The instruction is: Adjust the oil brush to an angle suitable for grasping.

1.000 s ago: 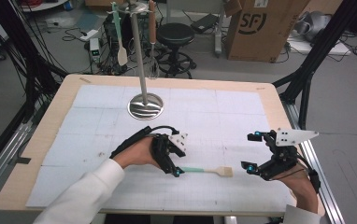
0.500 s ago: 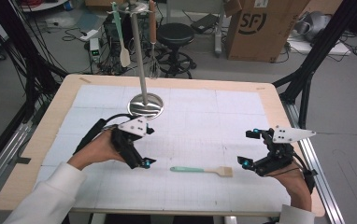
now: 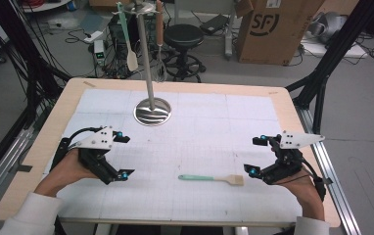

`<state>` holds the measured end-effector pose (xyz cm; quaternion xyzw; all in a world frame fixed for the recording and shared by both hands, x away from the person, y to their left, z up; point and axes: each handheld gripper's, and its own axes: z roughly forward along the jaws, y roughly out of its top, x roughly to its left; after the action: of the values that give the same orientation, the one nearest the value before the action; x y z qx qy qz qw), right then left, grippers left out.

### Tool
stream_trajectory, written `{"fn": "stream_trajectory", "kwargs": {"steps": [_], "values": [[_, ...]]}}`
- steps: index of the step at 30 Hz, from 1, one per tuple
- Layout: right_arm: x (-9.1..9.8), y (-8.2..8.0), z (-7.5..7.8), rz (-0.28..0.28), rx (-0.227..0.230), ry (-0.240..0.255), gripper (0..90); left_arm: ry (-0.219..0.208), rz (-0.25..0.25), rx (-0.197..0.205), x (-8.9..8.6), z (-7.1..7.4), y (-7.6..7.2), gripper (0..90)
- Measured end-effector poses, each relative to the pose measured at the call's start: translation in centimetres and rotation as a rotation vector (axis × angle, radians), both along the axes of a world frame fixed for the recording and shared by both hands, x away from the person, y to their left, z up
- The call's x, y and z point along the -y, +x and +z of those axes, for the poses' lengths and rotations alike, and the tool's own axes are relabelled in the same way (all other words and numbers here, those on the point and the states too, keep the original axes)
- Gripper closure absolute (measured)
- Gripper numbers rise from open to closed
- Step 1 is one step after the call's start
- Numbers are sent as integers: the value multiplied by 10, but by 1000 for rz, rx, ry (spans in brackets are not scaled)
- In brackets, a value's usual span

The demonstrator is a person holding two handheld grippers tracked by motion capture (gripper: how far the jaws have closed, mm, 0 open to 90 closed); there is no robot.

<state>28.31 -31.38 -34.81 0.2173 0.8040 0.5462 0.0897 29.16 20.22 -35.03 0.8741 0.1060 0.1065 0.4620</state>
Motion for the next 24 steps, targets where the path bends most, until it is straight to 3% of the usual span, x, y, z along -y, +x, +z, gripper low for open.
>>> {"fn": "stream_trajectory", "kwargs": {"steps": [2, 4, 13, 18, 24], "values": [[-1, 0, 2, 5, -6, -12, 2, -8, 4, -12, -8, -3, -2, 16], [-3, 1, 4, 12, -7, -23, 2, -44, 12, -26, -15, -5, -4, 16], [-16, 4, 17, 35, 0, -85, 2, -97, 40, -3, -36, -8, -9, 16], [-29, 10, 21, 60, -8, -134, 2, -90, 51, -10, -41, -12, -9, 17], [-49, 19, 23, 90, -26, -196, 2, -110, 65, -11, -49, -13, -9, 17]]}}
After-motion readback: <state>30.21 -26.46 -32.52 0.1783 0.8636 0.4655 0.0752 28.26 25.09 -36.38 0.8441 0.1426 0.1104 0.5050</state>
